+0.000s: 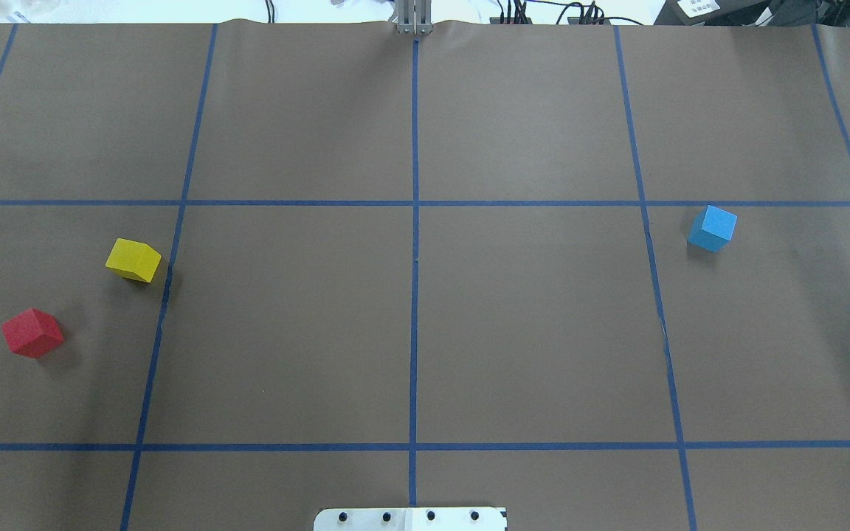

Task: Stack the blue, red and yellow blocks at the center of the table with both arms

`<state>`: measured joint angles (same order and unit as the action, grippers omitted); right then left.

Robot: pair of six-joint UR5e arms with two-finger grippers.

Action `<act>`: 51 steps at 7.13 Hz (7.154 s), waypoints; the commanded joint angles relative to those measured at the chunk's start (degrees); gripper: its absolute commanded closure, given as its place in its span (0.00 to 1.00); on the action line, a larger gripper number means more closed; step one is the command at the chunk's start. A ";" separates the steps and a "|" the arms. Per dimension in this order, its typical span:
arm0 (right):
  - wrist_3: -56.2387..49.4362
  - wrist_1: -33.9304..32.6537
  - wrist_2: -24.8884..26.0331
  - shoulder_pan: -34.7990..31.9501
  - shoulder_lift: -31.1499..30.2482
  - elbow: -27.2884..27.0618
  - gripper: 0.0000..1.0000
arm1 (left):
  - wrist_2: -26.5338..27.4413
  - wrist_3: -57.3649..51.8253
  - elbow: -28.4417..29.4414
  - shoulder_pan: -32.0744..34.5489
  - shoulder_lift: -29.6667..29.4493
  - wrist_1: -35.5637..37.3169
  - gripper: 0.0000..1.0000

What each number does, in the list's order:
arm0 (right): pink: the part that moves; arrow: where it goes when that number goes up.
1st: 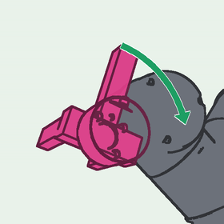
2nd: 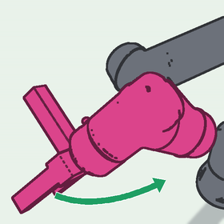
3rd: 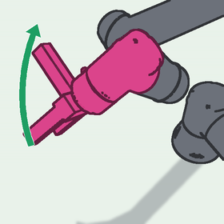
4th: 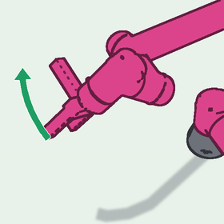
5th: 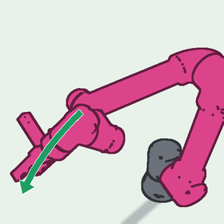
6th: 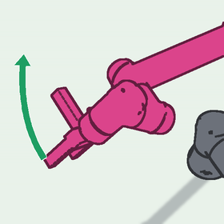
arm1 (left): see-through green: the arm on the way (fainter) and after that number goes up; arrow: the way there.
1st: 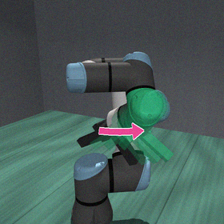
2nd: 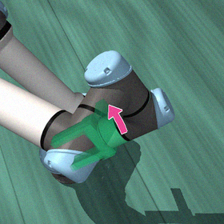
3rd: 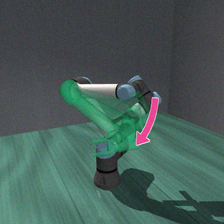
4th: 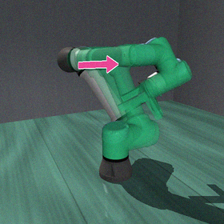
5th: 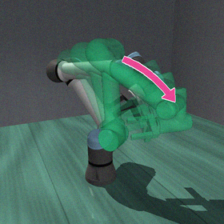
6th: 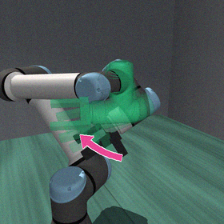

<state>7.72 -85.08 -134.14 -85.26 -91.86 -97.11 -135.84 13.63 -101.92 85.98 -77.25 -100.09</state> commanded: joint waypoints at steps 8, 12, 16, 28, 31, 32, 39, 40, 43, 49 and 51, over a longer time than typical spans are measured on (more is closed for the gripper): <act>0.01 0.18 -2.44 0.53 -1.66 -0.53 0.00 | -6.26 0.17 -4.25 0.86 0.70 0.95 0.01; 18.44 11.63 -3.60 10.50 -1.74 -1.06 0.00 | -6.45 0.08 -3.90 0.77 1.66 -6.43 0.01; 45.86 23.38 6.34 25.92 3.50 0.16 0.01 | -6.45 0.08 -3.73 0.77 1.66 -6.52 0.01; 53.54 23.38 9.95 29.81 12.76 10.81 1.00 | -6.54 0.17 -4.87 0.85 1.66 -6.61 0.01; 61.66 18.23 10.56 34.78 22.63 7.29 1.00 | -6.63 0.17 -5.22 0.85 1.58 -6.61 0.01; 65.28 16.98 13.35 38.73 27.30 7.29 1.00 | -6.54 0.17 -5.05 0.77 1.57 -6.61 0.01; 69.27 4.40 20.85 50.90 50.90 19.40 1.00 | -6.45 0.08 -4.61 0.77 1.22 -6.61 0.01; 69.10 4.40 20.85 51.25 52.03 21.07 1.00 | -6.45 0.08 -4.61 0.68 1.22 -6.61 0.01; 67.87 4.40 21.11 51.60 53.09 24.14 1.00 | -6.54 1.56 -5.04 0.68 1.14 -6.61 0.01; 66.81 4.49 22.96 52.83 53.89 24.78 1.00 | -6.54 2.28 -4.87 0.68 1.14 -7.84 0.01; 66.81 4.49 23.04 52.92 54.06 25.04 1.00 | -6.54 2.28 -4.78 0.68 1.14 -7.84 0.01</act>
<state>74.53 -80.60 -111.17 -32.39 -37.98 -72.26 -142.38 15.91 -106.73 86.71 -76.11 -107.93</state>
